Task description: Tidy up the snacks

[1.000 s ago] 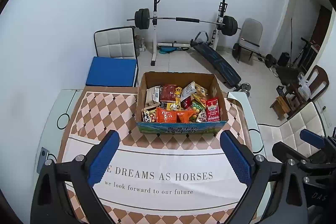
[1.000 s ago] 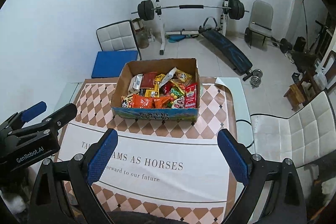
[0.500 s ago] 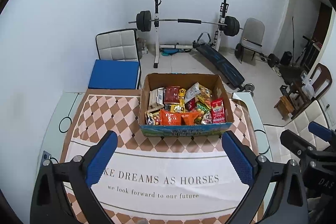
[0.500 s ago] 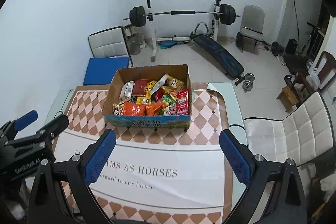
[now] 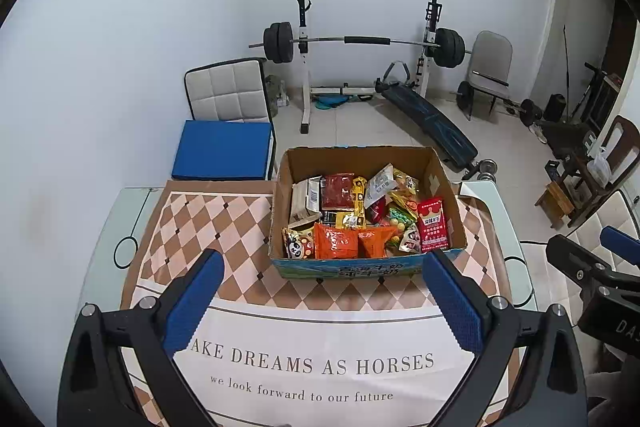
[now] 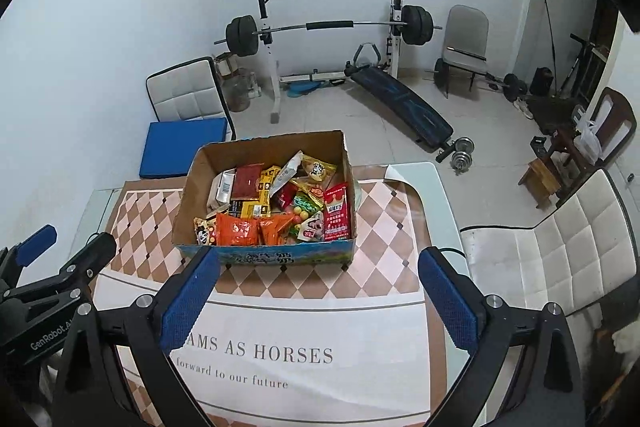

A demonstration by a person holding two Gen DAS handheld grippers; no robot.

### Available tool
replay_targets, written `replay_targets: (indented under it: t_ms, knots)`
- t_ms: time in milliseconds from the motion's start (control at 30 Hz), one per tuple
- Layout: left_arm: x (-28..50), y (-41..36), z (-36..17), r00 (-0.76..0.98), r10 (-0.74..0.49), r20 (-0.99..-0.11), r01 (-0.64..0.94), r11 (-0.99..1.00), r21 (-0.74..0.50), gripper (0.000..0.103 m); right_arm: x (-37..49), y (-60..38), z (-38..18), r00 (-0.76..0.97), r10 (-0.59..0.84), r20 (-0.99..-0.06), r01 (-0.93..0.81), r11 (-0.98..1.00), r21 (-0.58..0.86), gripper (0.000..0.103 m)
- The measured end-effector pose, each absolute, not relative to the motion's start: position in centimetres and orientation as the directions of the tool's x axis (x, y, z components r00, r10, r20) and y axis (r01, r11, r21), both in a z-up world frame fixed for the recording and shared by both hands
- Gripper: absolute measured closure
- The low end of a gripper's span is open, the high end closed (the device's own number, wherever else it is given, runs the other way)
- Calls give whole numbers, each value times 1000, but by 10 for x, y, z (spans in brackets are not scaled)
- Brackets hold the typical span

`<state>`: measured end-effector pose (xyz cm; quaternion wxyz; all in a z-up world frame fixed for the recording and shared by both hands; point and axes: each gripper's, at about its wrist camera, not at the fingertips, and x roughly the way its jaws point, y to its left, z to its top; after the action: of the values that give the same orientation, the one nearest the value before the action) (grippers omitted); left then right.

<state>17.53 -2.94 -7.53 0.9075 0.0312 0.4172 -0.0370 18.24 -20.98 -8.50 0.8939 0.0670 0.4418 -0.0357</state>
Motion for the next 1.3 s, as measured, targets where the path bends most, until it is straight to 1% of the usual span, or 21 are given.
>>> replay_targets:
  t_ms: [500, 1300]
  knots:
    - [184, -35, -75, 647, -62, -760, 104, 995, 7, 1, 188, -212, -88, 604, -22, -797, 132, 989, 73, 2]
    - [182, -34, -75, 650, -61, -758, 94, 996, 1, 1, 186, -217, -86, 609, -31, -792, 130, 990, 61, 2]
